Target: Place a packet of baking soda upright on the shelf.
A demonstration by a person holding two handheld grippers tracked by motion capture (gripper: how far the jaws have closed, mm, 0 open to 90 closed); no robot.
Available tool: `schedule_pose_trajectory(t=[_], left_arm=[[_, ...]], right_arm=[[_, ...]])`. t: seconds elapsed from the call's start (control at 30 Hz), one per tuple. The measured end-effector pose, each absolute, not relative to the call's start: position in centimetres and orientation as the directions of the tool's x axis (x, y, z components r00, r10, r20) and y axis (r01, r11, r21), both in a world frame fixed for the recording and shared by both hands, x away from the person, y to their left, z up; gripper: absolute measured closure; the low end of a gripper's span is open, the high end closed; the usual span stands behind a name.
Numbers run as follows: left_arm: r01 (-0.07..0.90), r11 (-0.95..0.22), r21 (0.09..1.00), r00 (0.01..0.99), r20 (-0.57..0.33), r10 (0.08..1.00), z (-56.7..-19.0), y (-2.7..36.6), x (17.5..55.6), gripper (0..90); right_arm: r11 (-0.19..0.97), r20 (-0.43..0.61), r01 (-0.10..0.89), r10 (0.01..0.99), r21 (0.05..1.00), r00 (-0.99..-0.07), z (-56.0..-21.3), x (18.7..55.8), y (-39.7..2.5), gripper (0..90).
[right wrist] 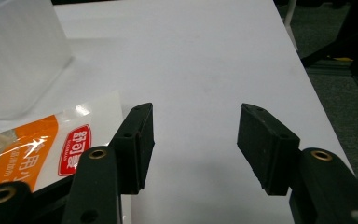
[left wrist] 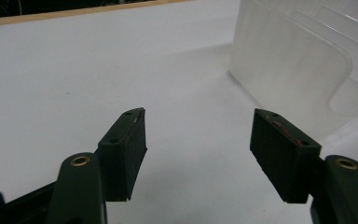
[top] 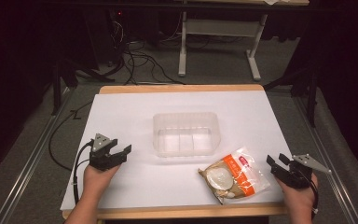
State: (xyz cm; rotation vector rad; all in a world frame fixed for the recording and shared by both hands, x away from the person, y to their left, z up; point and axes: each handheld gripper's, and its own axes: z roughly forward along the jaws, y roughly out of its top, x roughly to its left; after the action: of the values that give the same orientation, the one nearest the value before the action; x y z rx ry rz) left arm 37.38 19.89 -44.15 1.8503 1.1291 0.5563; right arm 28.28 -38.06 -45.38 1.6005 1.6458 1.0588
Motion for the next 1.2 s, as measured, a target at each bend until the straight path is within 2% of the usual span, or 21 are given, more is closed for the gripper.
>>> schedule_pose_trajectory(t=[0.47,0.77,1.03,1.2], left_arm=[[0.466,-0.238,0.852,0.522,-0.047,0.852,-44.1,19.2,37.2,36.2],[0.453,-0.283,0.845,0.56,-0.023,0.828,-44.3,18.6,37.1,35.3],[0.448,-0.301,0.842,0.564,-0.005,0.825,-44.3,18.4,37.1,34.9],[0.449,-0.287,0.846,0.553,-0.012,0.833,-44.2,18.6,37.1,34.9]], right_arm=[[-0.042,0.121,0.502,0.985,0.864,-0.124,-45.3,28.1,-38.0,47.0],[-0.042,0.12,0.498,0.985,0.866,-0.125,-45.3,28.1,-37.9,45.0],[-0.023,0.12,0.495,0.979,0.869,-0.165,-45.2,27.9,-37.3,43.2],[-0.012,0.12,0.503,0.976,0.864,-0.183,-45.0,27.8,-36.7,37.5]])
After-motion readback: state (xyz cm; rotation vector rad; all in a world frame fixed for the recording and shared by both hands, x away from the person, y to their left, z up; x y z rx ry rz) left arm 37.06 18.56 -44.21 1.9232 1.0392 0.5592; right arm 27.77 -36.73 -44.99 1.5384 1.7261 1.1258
